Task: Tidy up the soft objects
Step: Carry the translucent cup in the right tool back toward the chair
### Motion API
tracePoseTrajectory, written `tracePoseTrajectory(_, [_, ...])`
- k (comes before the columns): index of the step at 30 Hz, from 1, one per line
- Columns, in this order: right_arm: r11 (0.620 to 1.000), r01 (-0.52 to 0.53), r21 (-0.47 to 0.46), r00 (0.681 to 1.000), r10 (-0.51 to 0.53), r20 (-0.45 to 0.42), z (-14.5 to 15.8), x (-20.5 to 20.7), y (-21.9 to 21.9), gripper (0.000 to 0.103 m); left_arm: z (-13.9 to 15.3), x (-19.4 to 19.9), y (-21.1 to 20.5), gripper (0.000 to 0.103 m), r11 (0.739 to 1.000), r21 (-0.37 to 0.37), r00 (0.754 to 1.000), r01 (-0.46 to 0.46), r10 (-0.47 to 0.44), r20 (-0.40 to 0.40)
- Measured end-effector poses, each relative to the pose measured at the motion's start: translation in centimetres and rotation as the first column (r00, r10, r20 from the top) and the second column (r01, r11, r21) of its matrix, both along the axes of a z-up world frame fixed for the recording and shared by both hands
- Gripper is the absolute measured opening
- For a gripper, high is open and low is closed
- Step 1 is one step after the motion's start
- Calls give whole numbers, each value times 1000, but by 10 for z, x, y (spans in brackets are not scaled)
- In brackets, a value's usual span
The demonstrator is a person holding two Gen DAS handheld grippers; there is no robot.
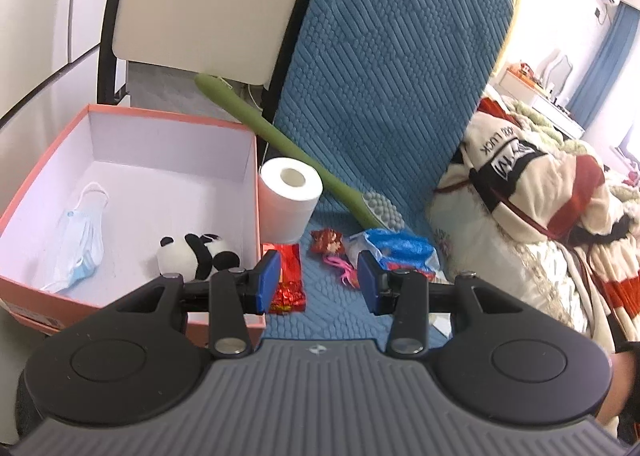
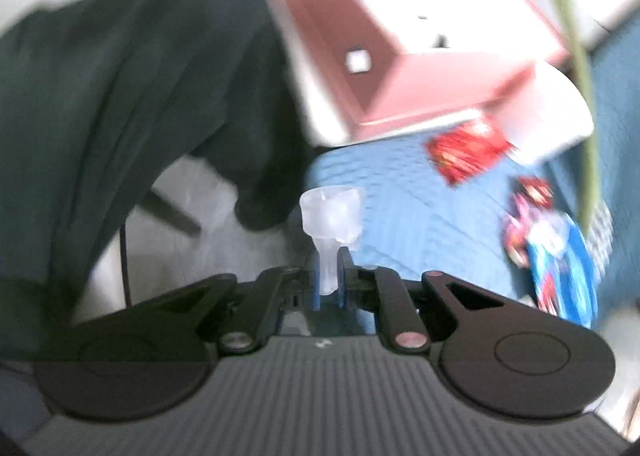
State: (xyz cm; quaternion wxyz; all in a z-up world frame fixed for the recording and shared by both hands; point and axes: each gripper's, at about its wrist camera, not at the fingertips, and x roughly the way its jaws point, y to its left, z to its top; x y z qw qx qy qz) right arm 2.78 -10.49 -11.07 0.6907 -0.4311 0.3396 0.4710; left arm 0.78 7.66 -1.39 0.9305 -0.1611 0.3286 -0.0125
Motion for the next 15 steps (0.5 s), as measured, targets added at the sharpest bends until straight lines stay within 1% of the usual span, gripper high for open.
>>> tracePoseTrajectory(1, [998, 59, 29, 998, -59, -4, 9, 6, -5, 12, 0, 3, 1, 48, 1000, -8, 1000, -4, 4, -1])
tracePoseTrajectory(3, [982, 170, 82, 985, -169, -20, 23, 16, -15, 12, -2, 8, 0, 48, 1000, -24, 1000, -6, 5, -3])
tracePoseTrajectory(6, [936, 305, 178, 952, -299, -58, 38, 24, -31, 12, -8, 19, -6, 48, 999, -41, 1000, -1, 1, 8])
tracePoseTrajectory(8, [871, 426, 245, 905, -407, -126, 43, 34, -46, 12, -15, 28, -13, 48, 997, -72, 1000, 8, -8, 3])
tracePoseTrajectory(9, [829, 485, 279, 875, -459, -156, 43, 38, -54, 12, -19, 33, -18, 48, 997, -77, 1000, 13, -13, -1])
tracePoseTrajectory(10, [796, 525, 301, 851, -497, -169, 42, 39, -59, 12, -22, 38, -24, 48, 997, -69, 1000, 17, -17, -5])
tracePoseTrajectory(11, [751, 573, 327, 819, -544, -185, 41, 41, -66, 12, -25, 42, -30, 48, 998, -55, 1000, 20, -21, -8])
tracePoseTrajectory(12, [698, 623, 354, 780, -588, -214, 39, 44, -74, 12, -28, 45, -37, 48, 999, -39, 1000, 25, -25, -10])
tracePoseTrajectory(13, [655, 659, 371, 749, -617, -241, 36, 50, -78, 12, -32, 49, -42, 48, 999, -26, 999, 32, -32, -9])
tracePoseTrajectory(14, [594, 701, 394, 707, -652, -275, 34, 53, -87, 12, -36, 52, -47, 48, 999, -16, 999, 38, -38, -12])
tracePoseTrajectory(15, [542, 733, 410, 670, -677, -303, 31, 55, -94, 12, -40, 55, -51, 48, 999, -5, 999, 39, -39, -23])
